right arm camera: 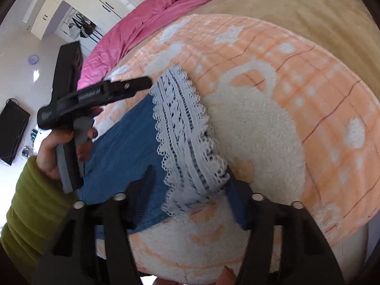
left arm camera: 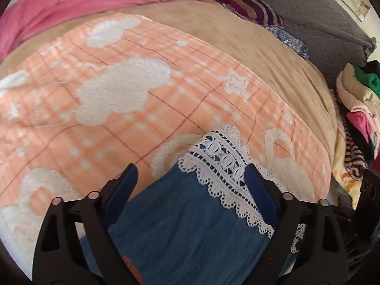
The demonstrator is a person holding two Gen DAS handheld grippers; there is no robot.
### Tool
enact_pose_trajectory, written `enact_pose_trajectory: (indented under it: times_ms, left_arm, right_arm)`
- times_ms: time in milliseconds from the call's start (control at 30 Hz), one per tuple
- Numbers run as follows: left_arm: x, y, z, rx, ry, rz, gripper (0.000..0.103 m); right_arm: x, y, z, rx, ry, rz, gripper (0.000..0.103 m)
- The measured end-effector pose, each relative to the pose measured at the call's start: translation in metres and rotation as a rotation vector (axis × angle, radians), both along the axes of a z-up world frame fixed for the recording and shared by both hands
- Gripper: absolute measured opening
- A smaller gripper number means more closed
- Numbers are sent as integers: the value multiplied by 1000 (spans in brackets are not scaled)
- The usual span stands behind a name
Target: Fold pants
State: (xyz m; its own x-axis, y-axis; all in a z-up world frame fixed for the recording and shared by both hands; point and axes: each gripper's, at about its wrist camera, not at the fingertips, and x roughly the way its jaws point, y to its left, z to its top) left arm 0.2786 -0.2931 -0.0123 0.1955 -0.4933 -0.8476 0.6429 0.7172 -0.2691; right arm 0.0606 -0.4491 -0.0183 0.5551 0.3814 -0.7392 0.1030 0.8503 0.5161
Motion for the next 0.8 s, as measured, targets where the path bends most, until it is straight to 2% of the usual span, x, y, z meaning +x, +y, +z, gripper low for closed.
enact_pose_trajectory:
  times_ms: [67, 200, 267, 333, 400, 467, 600, 633, 667, 800]
  left_arm:
    - [3, -6, -7, -14, 9, -44, 69]
    - [5, -15, -17, -62, 43, -112, 68]
    - [6, -18, -23, -93, 69, -134, 68]
    - [6, -18, -26, -105, 72, -144, 68]
    - [7, -17, -27, -132, 80, -146, 67]
    - [6, -15, -29, -159, 109, -146, 51]
    - [2, -15, -31, -147, 100, -160, 41]
    - [2, -14, -30, -150, 103, -156, 35]
    - [1, -14, -30, -153, 103, -151, 25]
    - [-5, -17, -28, -110, 66, -138, 16]
  right_arm:
    - [-1, -1, 1, 7, -2, -5, 54]
    - [1, 0, 1, 25, -8, -3, 54]
    - [1, 0, 2, 33, -15, 4, 36]
    - [3, 2, 1, 64, -18, 17, 35]
    - [5, 2, -1, 53, -4, 12, 35]
    - [6, 1, -5, 80, 11, 5, 35]
    - [9, 4, -4, 88, 9, 38, 35]
    - [11, 6, -4, 84, 9, 47, 32]
    - [12, 7, -4, 74, 9, 51, 31]
    - [15, 6, -4, 66, 7, 55, 25]
